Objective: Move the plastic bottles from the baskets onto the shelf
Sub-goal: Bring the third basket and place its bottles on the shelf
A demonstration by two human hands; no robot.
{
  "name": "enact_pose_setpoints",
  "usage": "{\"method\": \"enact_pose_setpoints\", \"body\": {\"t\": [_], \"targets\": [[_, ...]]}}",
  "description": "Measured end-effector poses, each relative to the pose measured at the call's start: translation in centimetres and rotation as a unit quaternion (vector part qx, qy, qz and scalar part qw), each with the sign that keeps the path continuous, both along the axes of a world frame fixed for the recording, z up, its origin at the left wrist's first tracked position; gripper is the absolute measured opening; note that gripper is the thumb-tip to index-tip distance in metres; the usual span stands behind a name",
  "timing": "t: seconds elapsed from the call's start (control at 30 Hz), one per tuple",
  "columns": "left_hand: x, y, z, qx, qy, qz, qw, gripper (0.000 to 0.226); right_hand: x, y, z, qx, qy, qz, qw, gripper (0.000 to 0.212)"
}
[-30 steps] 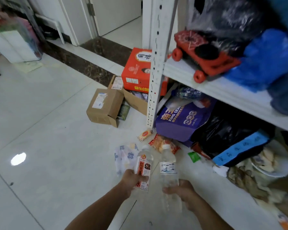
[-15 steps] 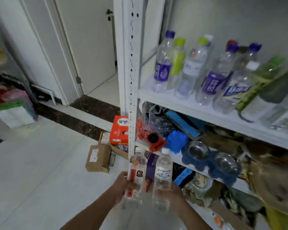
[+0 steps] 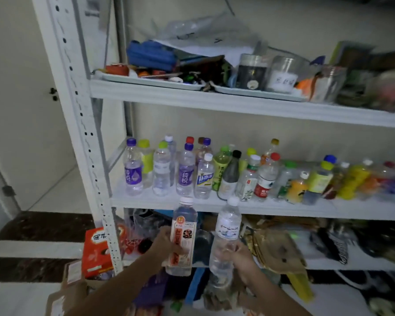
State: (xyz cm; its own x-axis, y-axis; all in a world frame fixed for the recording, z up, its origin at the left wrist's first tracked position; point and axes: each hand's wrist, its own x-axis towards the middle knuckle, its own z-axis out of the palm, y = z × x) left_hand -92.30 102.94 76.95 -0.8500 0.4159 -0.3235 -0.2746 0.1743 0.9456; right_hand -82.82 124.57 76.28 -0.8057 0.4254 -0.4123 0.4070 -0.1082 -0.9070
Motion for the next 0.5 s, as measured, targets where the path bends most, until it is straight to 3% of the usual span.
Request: {"method": "enact_pose_setpoints", "body": {"t": [0.1,0.13,0.2,0.37,0.5], "targets": [[0.2,5.3,0.8,0.012,0.013,-0.015,1.000,0.066,1.5,4.7,0.5,0.016,0.006,-0.010,1.000,0.075],[0.3,7.5,0.8,0.015,0.021,-0.030,0.999,0.066,2.1,6.3,0.5,0.019,0.003,-0.019,1.000,0.075],[1.4,11.8,1.4,0.021,0.023,-0.032,0.999,0.050,3.3,10.2,0.2,0.025,0.011,-0.049,0.998,0.058],[3.5,23.2,1.5,0.021,0.006,-0.060,0.998,0.064,6.9,20.2,0.9,0.028,0.038,-0.094,0.994,0.039],[6.1,32.5,2.2,0.023,0.013,-0.084,0.996,0.063,9.3,28.9,1.7,0.031,0.073,-0.125,0.989,0.041]]}}
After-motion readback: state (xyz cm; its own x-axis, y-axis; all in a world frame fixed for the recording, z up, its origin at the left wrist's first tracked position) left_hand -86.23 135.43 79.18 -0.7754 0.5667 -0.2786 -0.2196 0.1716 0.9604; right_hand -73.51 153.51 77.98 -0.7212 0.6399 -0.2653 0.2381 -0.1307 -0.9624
